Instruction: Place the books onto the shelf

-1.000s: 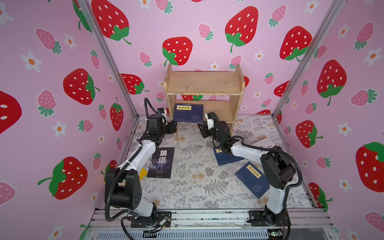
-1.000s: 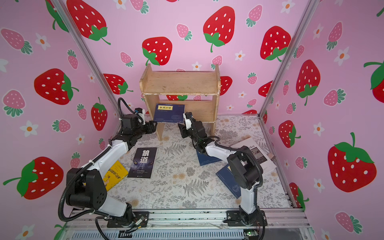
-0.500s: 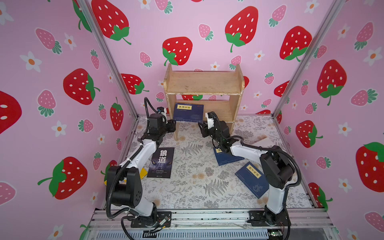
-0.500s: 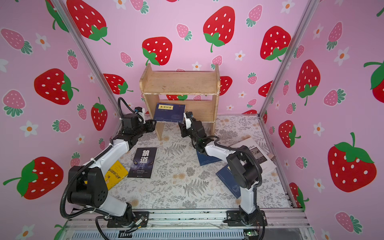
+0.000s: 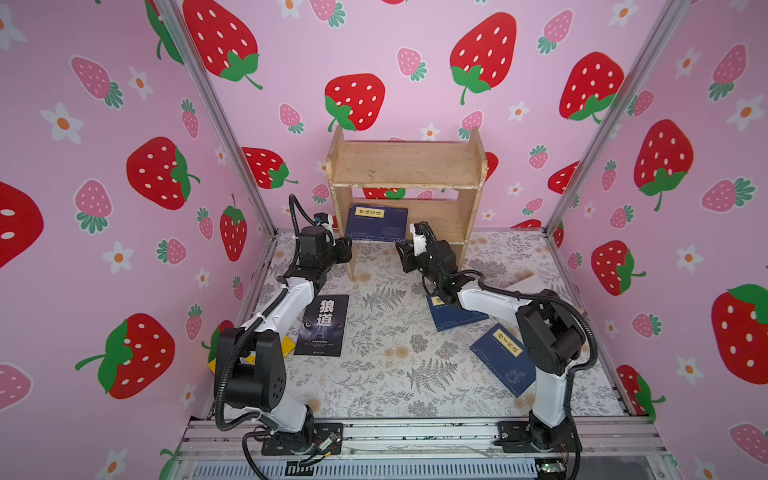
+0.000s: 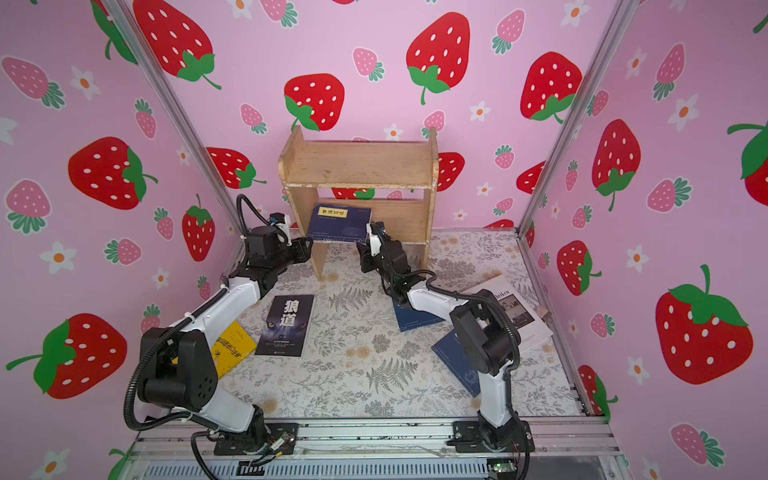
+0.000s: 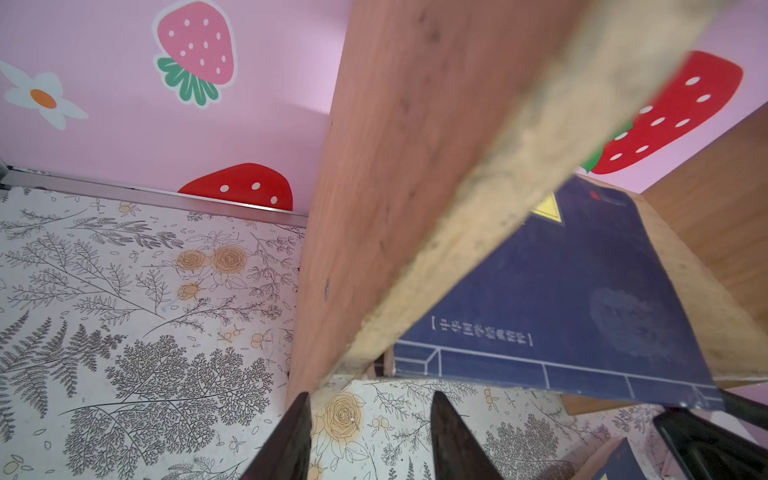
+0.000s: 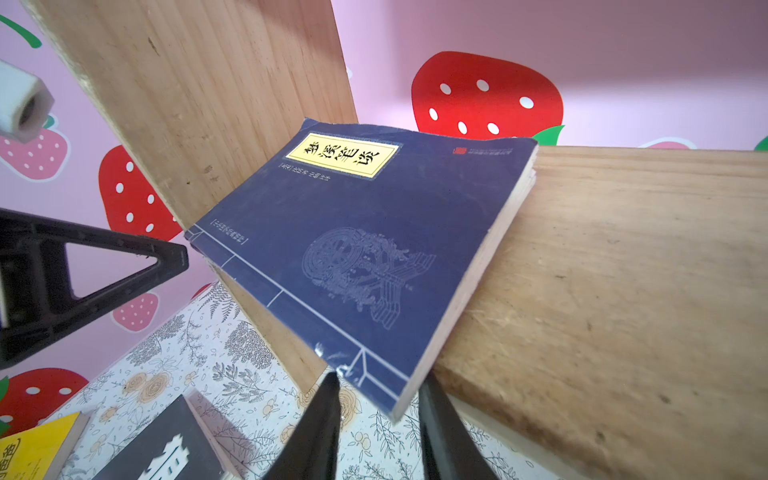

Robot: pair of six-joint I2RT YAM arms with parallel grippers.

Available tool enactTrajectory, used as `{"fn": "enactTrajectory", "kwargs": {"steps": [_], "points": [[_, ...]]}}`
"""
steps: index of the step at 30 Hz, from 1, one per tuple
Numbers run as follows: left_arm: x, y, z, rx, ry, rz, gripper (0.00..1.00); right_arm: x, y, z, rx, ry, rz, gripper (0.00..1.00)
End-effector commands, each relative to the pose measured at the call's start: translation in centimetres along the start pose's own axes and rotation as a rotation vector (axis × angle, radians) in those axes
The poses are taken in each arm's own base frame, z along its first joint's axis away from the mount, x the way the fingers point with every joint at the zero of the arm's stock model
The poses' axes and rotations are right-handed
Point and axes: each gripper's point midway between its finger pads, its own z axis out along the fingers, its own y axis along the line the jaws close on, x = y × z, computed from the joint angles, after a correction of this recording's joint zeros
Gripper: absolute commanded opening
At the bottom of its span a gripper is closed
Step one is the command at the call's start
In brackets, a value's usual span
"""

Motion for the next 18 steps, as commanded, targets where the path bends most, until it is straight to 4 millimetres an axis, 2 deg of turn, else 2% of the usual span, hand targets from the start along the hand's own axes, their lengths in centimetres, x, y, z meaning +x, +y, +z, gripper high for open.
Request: {"fn": "enactTrajectory", "kwargs": {"steps": [1, 3, 9, 12, 18], "points": [[-1.74, -0.19, -0.56, -0.011, -0.052, 0.009, 0.47, -2.07, -0.18, 0.52, 0.019, -0.065, 0.001, 0.33], [-1.61, -0.12, -0.61, -0.013, -0.05, 0.005, 0.47, -2.12, -0.29, 0.65, 0.025, -0.062, 0.007, 0.3], [-1.29, 0.0, -0.73, -0.016, -0.048, -0.003, 0.47, -1.77, -0.31, 1.11, 0.025, -0.049, 0.029, 0.29], [-1.23, 0.03, -0.8, -0.018, -0.047, -0.005, 0.47, -1.73, -0.36, 1.15, 0.028, -0.048, 0.041, 0.24], [-1.03, 0.05, -0.91, -0.018, -0.045, -0.008, 0.47, -1.55, -0.42, 1.13, 0.032, -0.04, 0.049, 0.21]]}}
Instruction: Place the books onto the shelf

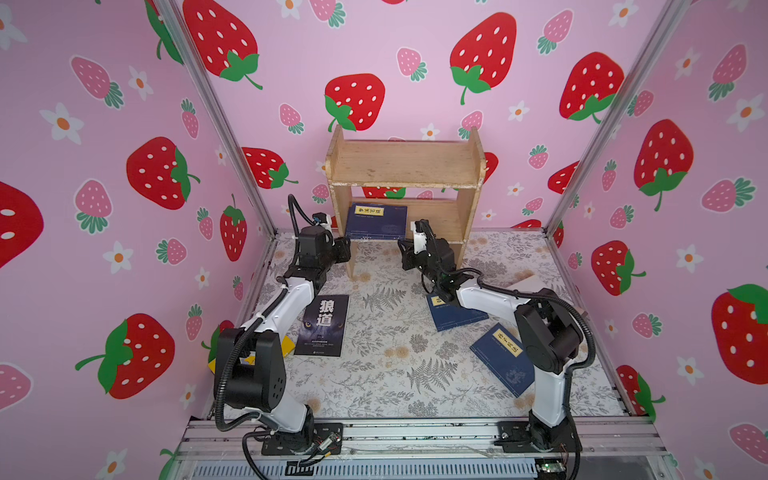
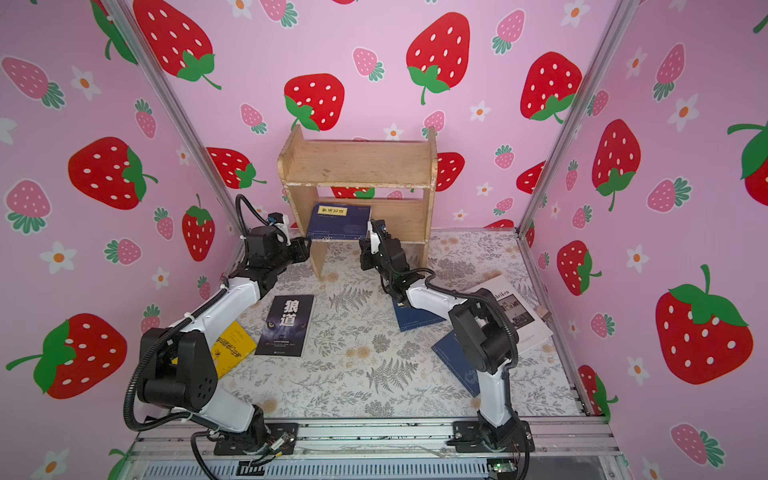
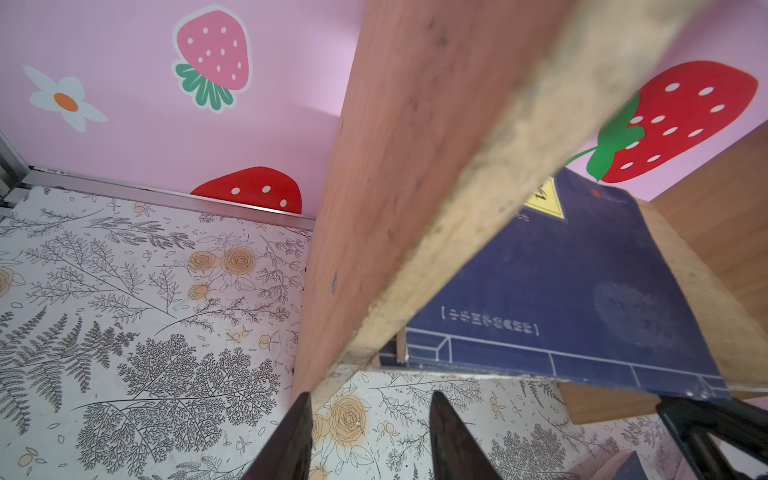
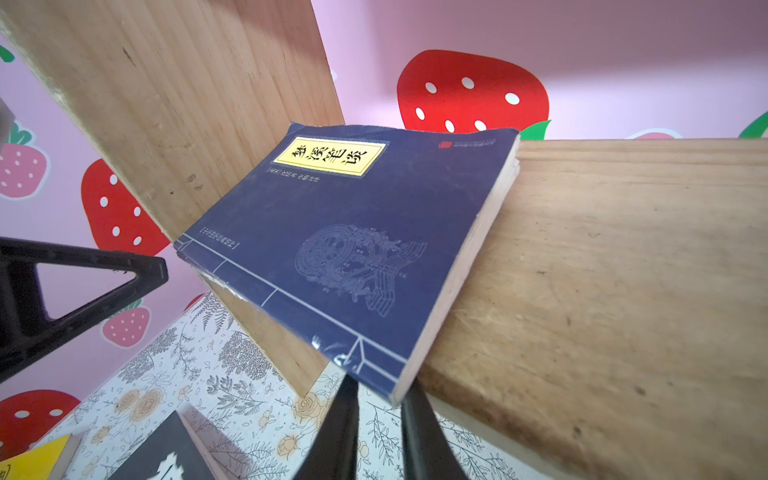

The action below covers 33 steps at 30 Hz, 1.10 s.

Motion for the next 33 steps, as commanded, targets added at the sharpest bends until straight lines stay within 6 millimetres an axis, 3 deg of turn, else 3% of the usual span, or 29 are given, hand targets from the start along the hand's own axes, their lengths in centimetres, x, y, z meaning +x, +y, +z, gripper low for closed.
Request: {"fn": "enactTrajectory", "kwargs": {"steps": [1, 9, 11, 18, 24, 29, 33], "points": [[-1.0, -0.3, -0.9, 0.0, -0.039, 0.001, 0.47, -1.4, 0.1, 0.6, 0.001, -0.042, 0.015, 0.21], [-1.0, -0.2, -1.7, -0.006, -0.045, -0.001, 0.46, -1.6, 0.2, 0.5, 0.0, -0.032, 0.015, 0.18], [-0.9, -0.2, -2.0, -0.007, -0.045, -0.003, 0.46, -1.6, 0.4, 0.7, -0.007, -0.021, 0.019, 0.13], [-0.7, -0.1, -3.2, -0.015, -0.051, -0.001, 0.46, -1.6, 0.5, 0.3, -0.013, -0.015, 0.039, 0.19], [-0.5, -0.1, -4.2, -0.018, -0.051, -0.003, 0.46, -1.5, 0.3, -0.5, -0.009, -0.007, 0.037, 0.4], [0.0, -0.2, -5.0, -0.013, -0.036, -0.008, 0.47, -0.8, -0.2, -2.0, 0.017, 0.017, 0.037, 0.51], [1.2, -0.8, -6.2, 0.02, -0.01, -0.02, 0.63, -0.8, -0.9, -4.7, 0.081, 0.082, 0.021, 0.66]]}}
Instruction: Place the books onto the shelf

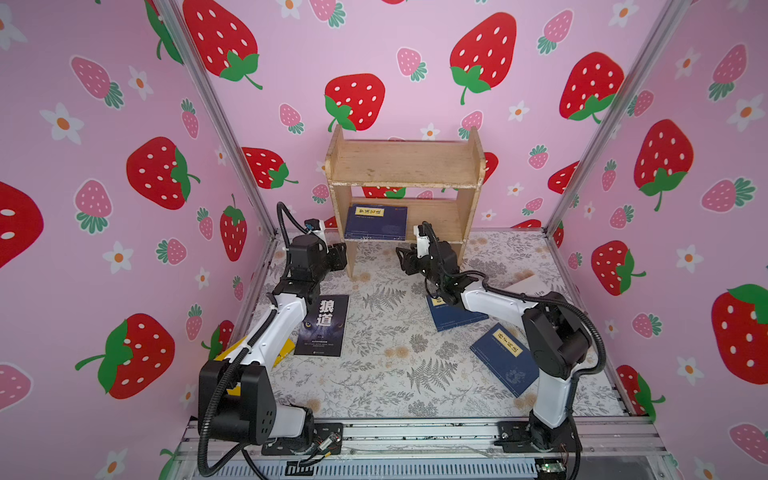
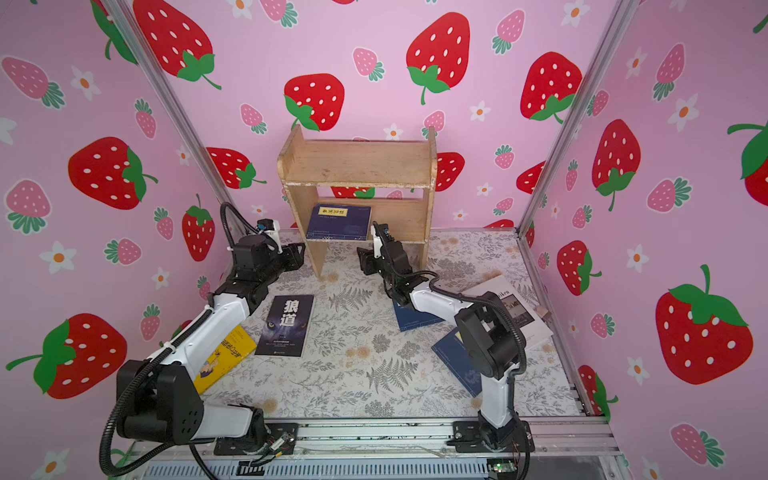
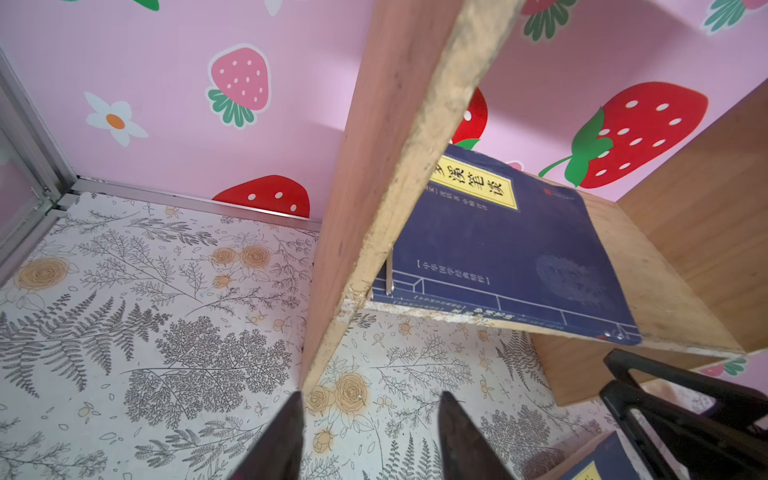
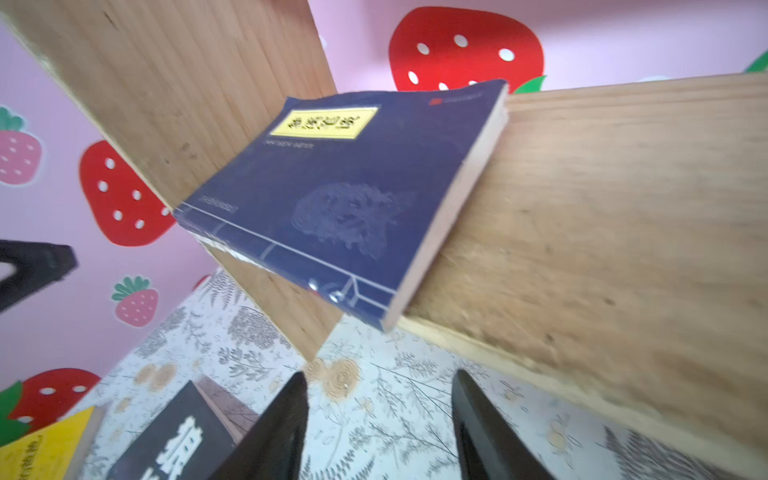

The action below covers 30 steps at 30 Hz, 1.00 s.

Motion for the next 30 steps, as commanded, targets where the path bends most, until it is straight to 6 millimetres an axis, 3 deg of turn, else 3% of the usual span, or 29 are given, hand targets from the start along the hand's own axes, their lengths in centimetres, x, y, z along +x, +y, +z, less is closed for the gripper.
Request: {"fn": "enactTrajectory", "kwargs": {"steps": [1, 6, 11, 14, 19, 25, 30], "points": [[1.6, -1.1, -1.4, 0.062, 0.045, -0.015, 0.69, -2.2, -1.0, -3.6, 0.093, 0.005, -0.02, 0.67], [4.7, -4.1, -3.2, 0.195, 0.108, -0.081, 0.84, -0.3, -4.3, -10.0, 0.255, 0.084, -0.013, 0.71], [10.0, -10.1, -4.0, 0.322, 0.244, -0.085, 0.94, 4.6, -8.1, -15.7, 0.4, 0.169, 0.016, 0.77], [13.3, -13.5, -4.1, 0.382, 0.327, -0.116, 0.96, 7.5, -11.1, -17.8, 0.49, 0.212, 0.055, 0.82], [17.3, -16.5, -3.5, 0.388, 0.427, -0.22, 0.97, 10.6, -14.8, -18.4, 0.482, 0.292, 0.157, 0.86], [20.6, -18.4, -1.0, 0.431, 0.521, -0.406, 0.99, 13.4, -17.2, -17.0, 0.439, 0.399, 0.175, 0.86], [23.1, -19.5, 1.2, 0.412, 0.579, -0.439, 0.99, 15.3, -19.3, -15.7, 0.417, 0.462, 0.199, 0.84]]}}
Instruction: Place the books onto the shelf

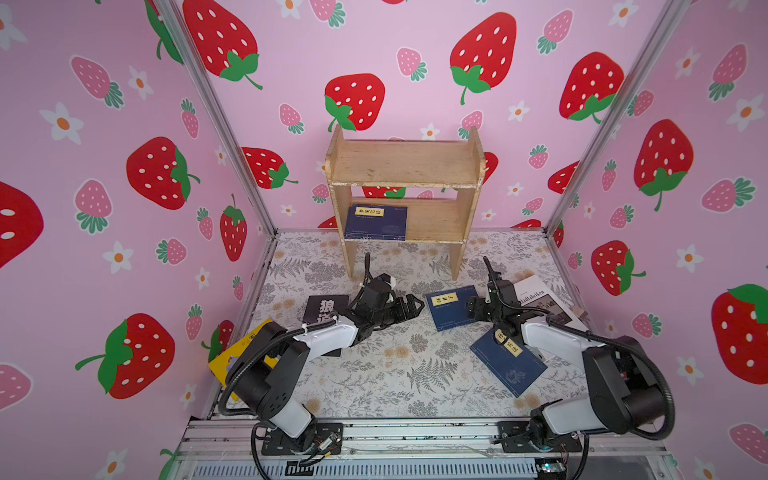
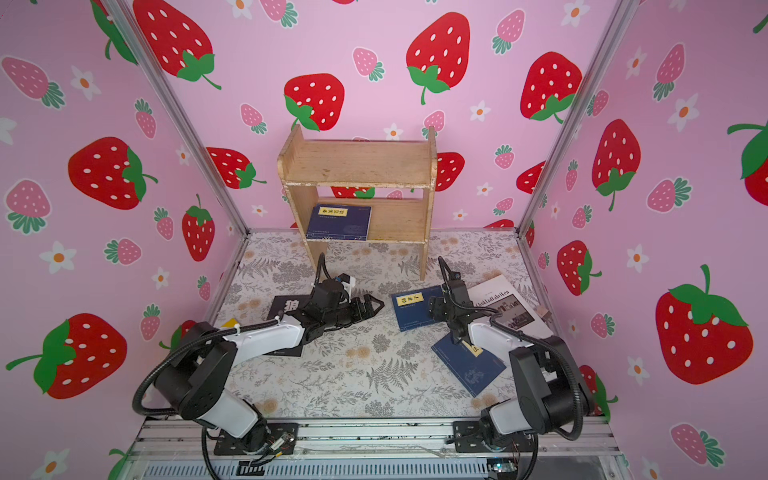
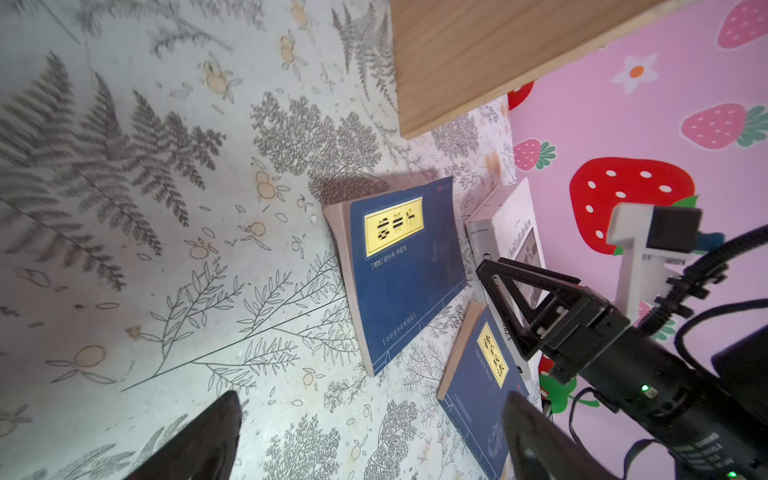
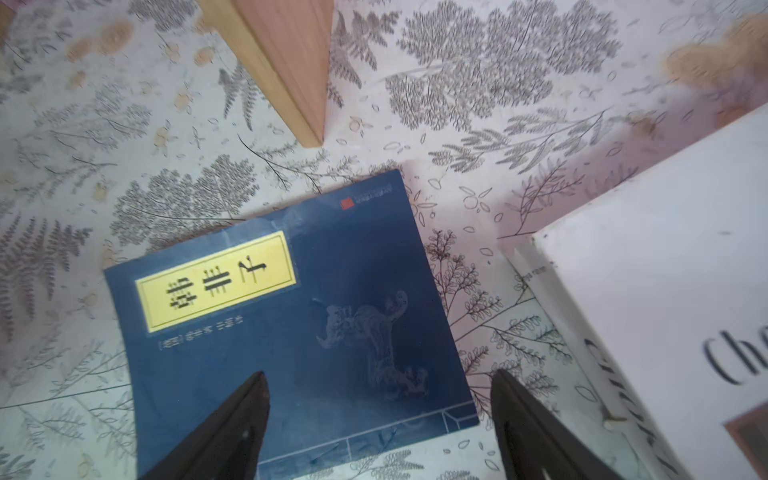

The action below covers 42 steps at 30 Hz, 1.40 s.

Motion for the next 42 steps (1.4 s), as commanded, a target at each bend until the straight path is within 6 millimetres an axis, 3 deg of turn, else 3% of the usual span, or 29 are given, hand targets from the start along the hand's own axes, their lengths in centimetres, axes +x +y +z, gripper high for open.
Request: {"fn": "enactTrajectory", "kwargs": {"steps": [1, 9, 17, 26, 32, 42], "points": [[-0.9, -2.7, 1.5, 0.077, -0.016, -0.049, 0.99, -1.4, 0.4, 1.2, -0.066, -0.001, -0.004, 0.83], [-0.7, -1.6, 5.5, 0.034, -0.002, -0.107, 0.99, -0.6, -0.2, 3.7, -0.062, 0.035, -0.009, 0.81], [-0.5, 0.4, 9.0, -0.039, 0.006, -0.149, 0.99, 0.7, 0.7, 5.5, -0.12, 0.093, -0.009, 0.75], [0.4, -0.5, 11.5, -0.004, 0.06, -0.167, 0.97, 1.4, 1.1, 5.7, -0.151, 0.109, 0.007, 0.71], [-0.7, -3.3, 10.8, 0.139, 0.024, -0.19, 0.96, 2.1, 1.6, 5.9, -0.189, 0.125, 0.026, 0.68], [-3.0, -8.1, 7.2, 0.42, -0.07, -0.228, 0.86, 2.9, 2.4, 5.8, -0.247, 0.139, 0.061, 0.65]]}}
